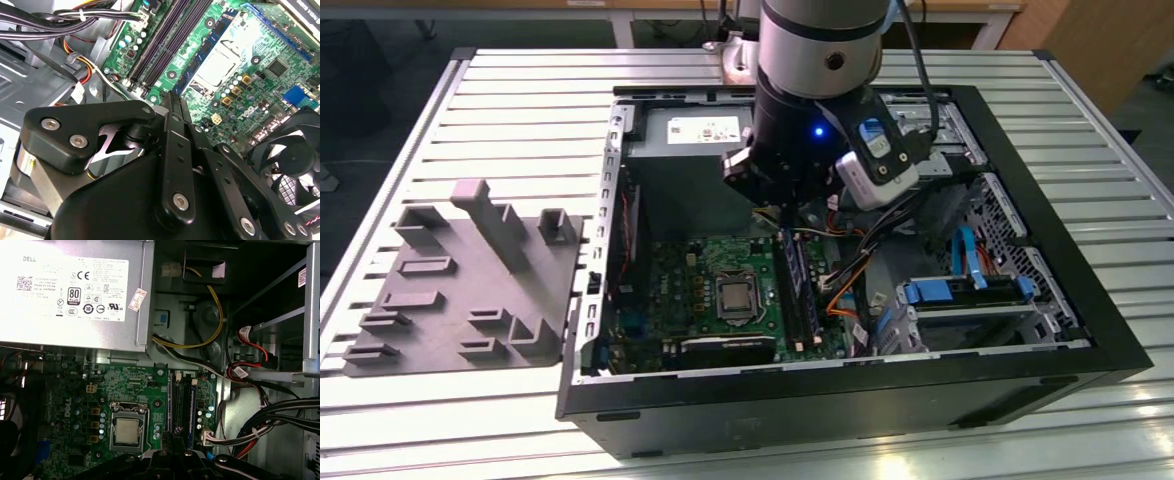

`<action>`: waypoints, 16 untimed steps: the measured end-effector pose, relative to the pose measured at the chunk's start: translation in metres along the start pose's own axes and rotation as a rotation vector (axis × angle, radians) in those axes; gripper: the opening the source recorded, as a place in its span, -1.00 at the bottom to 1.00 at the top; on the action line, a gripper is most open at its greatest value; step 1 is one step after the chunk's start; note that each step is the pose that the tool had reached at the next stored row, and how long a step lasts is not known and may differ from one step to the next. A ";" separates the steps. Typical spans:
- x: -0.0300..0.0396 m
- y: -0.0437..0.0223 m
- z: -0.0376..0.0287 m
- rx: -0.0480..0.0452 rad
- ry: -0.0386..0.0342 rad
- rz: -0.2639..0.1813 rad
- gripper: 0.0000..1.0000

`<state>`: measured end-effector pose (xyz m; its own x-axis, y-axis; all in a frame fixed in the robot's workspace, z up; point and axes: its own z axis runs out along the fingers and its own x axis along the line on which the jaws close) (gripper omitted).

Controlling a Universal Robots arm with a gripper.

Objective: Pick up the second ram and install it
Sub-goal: 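Insert the second ram into the second slot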

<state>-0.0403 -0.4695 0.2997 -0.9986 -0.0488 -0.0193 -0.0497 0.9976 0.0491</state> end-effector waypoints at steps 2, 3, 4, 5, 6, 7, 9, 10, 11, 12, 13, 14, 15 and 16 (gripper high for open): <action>0.0000 -0.0002 0.0001 0.0001 -0.0001 0.002 -0.76; 0.0000 -0.0004 0.0002 0.0001 -0.0001 0.003 -0.76; 0.0000 -0.0005 0.0003 0.0002 -0.0002 0.004 -0.76; 0.0000 -0.0008 0.0004 0.0002 -0.0002 0.004 -0.76; 0.0000 -0.0010 0.0005 0.0002 -0.0002 0.005 -0.76; 0.0000 -0.0012 0.0006 0.0001 -0.0003 0.006 -0.76; 0.0000 -0.0018 0.0007 0.0002 -0.0003 0.007 -0.76; 0.0000 -0.0023 0.0007 0.0003 -0.0003 0.008 -0.76; 0.0000 -0.0027 0.0009 0.0003 -0.0004 0.009 -0.76; 0.0001 -0.0032 0.0011 0.0003 -0.0004 0.010 -0.76; 0.0001 -0.0036 0.0013 0.0003 -0.0005 0.011 -0.76; 0.0001 -0.0040 0.0017 0.0002 -0.0007 0.013 -0.76; 0.0002 -0.0042 0.0020 0.0001 -0.0007 0.014 -0.76; 0.0002 -0.0044 0.0024 0.0003 -0.0007 0.016 -0.76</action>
<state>-0.0403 -0.4739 0.2971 -0.9993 -0.0332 -0.0193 -0.0341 0.9982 0.0491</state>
